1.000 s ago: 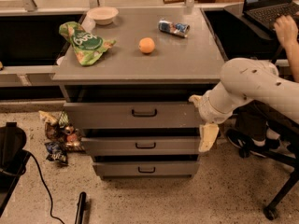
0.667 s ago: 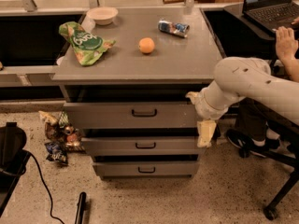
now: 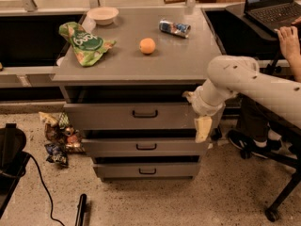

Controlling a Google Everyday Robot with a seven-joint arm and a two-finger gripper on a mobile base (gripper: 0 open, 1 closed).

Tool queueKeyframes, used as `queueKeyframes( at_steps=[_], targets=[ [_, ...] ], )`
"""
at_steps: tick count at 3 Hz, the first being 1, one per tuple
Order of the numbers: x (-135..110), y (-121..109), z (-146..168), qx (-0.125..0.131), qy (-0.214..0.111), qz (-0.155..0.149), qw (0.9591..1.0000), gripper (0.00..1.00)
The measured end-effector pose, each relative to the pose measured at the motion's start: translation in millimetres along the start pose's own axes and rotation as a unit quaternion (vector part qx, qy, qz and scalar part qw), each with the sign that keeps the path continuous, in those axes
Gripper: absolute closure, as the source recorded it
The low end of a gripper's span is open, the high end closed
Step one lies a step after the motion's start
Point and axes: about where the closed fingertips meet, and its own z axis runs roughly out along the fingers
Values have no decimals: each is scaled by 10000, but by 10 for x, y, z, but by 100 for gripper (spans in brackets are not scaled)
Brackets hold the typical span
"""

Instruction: Open top drawer

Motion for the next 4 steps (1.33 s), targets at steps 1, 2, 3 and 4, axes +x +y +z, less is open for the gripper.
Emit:
queueKeyframes(
  at_steps=[1, 2, 3, 4],
  targets=[
    [48, -1, 138, -88, -88, 84, 9999, 19],
    [114, 76, 247, -178, -172, 220, 9995, 42],
    [107, 66, 190, -172, -172, 230, 9994, 66],
    [95, 52, 138, -172, -171, 230, 9994, 89]
  ],
)
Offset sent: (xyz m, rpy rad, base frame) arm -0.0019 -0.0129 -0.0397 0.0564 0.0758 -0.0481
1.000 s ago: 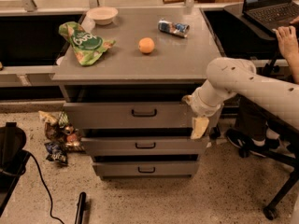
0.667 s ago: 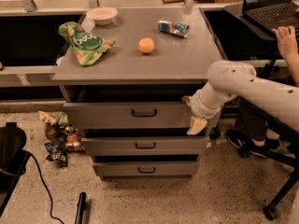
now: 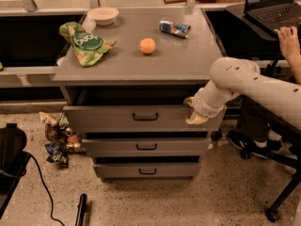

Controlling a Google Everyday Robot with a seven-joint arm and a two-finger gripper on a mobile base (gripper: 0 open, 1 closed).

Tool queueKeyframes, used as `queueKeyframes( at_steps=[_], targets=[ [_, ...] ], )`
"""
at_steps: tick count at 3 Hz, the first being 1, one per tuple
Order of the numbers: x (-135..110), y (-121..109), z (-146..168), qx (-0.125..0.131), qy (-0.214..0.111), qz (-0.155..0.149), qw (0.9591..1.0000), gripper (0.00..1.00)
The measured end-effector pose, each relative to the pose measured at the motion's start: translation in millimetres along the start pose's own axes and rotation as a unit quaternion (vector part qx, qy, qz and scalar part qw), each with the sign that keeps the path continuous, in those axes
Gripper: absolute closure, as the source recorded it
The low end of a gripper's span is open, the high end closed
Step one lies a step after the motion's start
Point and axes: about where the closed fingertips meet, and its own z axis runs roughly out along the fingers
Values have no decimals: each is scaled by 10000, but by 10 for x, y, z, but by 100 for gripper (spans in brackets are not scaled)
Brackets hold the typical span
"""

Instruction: Open top drawer

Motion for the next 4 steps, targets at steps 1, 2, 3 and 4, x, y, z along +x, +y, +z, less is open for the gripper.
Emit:
queueKeyframes(
  at_steps=[1, 2, 3, 4],
  targets=[
    [-20, -18, -72, 0, 0, 0, 10000, 100],
    [-33, -28, -117, 0, 0, -1, 10000, 100],
    [-33, -28, -117, 0, 0, -1, 10000, 81],
    [-33, -28, -117, -1, 0, -1, 10000, 57]
  ],
)
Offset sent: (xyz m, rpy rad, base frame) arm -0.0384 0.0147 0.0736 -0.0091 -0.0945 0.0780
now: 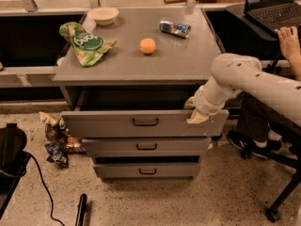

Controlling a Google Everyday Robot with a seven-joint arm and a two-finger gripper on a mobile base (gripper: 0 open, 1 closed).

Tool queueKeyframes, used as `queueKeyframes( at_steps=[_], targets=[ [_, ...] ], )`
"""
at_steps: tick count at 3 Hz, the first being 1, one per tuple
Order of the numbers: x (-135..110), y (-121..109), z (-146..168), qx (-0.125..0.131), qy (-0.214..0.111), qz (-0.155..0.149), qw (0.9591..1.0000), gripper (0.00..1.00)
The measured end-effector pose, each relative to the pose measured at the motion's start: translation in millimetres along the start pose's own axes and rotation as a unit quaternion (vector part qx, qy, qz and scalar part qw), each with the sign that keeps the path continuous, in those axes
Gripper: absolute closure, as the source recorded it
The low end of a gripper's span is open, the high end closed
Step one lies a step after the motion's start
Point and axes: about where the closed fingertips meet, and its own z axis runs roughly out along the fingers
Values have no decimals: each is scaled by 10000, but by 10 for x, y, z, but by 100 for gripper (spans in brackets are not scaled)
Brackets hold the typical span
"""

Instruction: Open top drawer

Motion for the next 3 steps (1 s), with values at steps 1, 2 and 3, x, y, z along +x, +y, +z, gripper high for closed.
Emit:
queueKeyframes(
  at_steps=[1, 2, 3],
  targets=[
    [0, 0, 0, 0, 0, 0, 10000, 35],
    [0, 0, 1, -1, 0, 0, 10000, 11],
    [0, 0, 1, -1, 0, 0, 10000, 0]
  ],
)
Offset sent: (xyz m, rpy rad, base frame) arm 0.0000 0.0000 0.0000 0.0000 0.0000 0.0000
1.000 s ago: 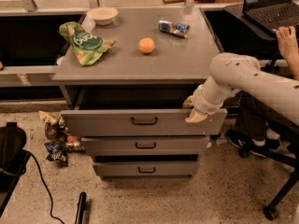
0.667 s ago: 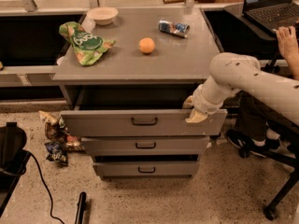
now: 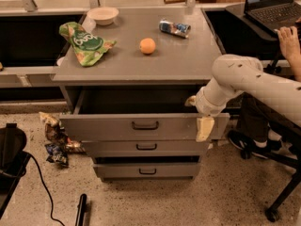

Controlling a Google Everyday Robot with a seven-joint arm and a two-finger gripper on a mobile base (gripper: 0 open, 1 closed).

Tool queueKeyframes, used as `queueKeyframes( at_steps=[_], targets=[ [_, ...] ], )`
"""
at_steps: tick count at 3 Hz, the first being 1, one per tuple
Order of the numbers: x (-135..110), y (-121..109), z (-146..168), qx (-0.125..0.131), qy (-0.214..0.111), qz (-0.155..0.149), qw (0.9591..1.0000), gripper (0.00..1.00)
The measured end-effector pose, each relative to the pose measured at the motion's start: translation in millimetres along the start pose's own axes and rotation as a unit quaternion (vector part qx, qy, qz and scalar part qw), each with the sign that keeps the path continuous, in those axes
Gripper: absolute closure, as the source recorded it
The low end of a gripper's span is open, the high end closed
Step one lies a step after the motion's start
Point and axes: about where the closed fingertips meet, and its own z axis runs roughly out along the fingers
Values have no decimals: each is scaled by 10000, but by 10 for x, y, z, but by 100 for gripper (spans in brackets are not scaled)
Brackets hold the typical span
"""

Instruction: Open top drawer

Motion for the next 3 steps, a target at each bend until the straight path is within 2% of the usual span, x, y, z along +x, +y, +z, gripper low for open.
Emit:
queueKeyframes(
  at_steps=[1, 2, 3],
  targets=[
    [0, 0, 0, -1, 0, 0, 10000, 0],
    [-39, 84, 75, -327, -146, -19, 9994, 0],
    [-68, 293, 106, -747, -341, 130, 9965, 0]
  ],
)
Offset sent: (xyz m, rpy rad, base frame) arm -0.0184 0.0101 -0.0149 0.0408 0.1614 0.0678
